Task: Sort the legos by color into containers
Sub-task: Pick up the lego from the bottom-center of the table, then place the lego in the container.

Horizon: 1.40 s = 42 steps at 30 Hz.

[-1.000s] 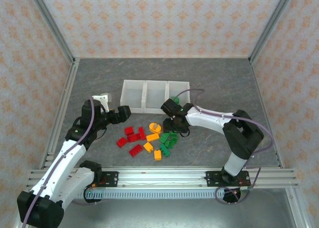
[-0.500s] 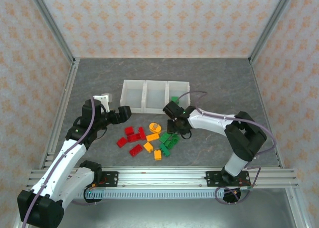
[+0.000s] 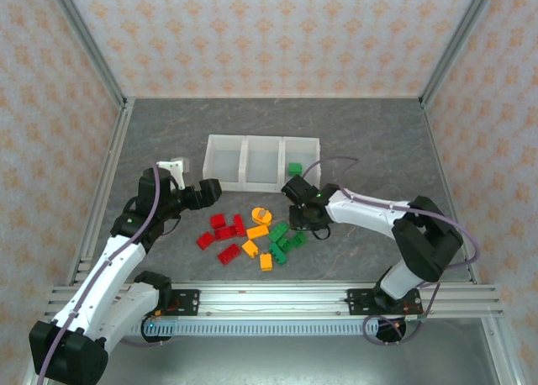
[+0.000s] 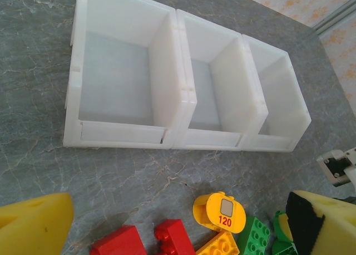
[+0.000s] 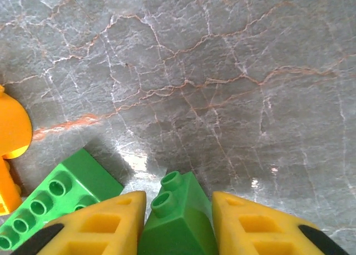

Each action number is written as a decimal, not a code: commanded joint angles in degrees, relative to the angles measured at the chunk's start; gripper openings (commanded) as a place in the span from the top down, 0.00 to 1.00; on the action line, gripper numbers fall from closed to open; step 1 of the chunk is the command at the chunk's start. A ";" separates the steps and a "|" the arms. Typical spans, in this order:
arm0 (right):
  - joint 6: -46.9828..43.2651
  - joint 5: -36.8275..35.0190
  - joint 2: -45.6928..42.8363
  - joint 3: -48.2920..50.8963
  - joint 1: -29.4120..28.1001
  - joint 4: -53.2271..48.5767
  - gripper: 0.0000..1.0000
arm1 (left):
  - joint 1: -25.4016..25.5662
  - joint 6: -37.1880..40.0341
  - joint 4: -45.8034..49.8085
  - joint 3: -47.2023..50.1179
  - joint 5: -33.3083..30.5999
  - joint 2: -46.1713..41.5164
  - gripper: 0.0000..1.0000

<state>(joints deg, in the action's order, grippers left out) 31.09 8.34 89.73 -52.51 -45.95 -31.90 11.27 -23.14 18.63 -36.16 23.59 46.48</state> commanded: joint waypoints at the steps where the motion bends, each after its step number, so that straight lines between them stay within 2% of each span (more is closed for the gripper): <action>1: 0.33 -2.69 -1.87 0.88 0.16 -0.98 0.69 | 0.44 -0.77 -1.32 0.44 0.75 -0.85 0.01; 5: -0.74 -2.92 -4.07 -0.83 0.19 -0.07 0.71 | 0.60 -0.86 -1.38 0.48 0.50 -1.65 0.01; 12: -4.44 -7.64 -5.31 -8.16 2.01 2.54 0.70 | 0.73 -0.72 -1.58 0.61 0.40 -1.92 0.01; 22: -14.09 -10.93 8.42 -25.88 10.48 4.00 0.70 | 0.73 -1.23 -2.72 1.27 1.44 -1.16 0.01; 28: -15.05 -10.54 13.43 -28.36 12.20 4.04 0.69 | 0.76 -0.86 -1.65 0.56 2.07 0.05 0.01; 34: -14.40 -10.63 14.01 -28.04 12.38 4.59 0.62 | 0.75 -0.94 -2.44 0.92 2.33 -0.69 0.01; 38: -13.74 -9.12 13.39 -28.00 12.38 3.79 0.53 | 0.77 -0.85 -2.46 0.87 2.51 -0.34 0.01; 42: -12.74 -6.89 11.19 -26.90 12.38 3.19 0.47 | 0.71 -0.85 -2.46 0.83 2.77 0.10 0.01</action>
<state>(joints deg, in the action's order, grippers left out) 17.47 0.58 103.74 -79.77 -33.58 -27.27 11.64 -23.99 18.20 -35.77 25.12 46.63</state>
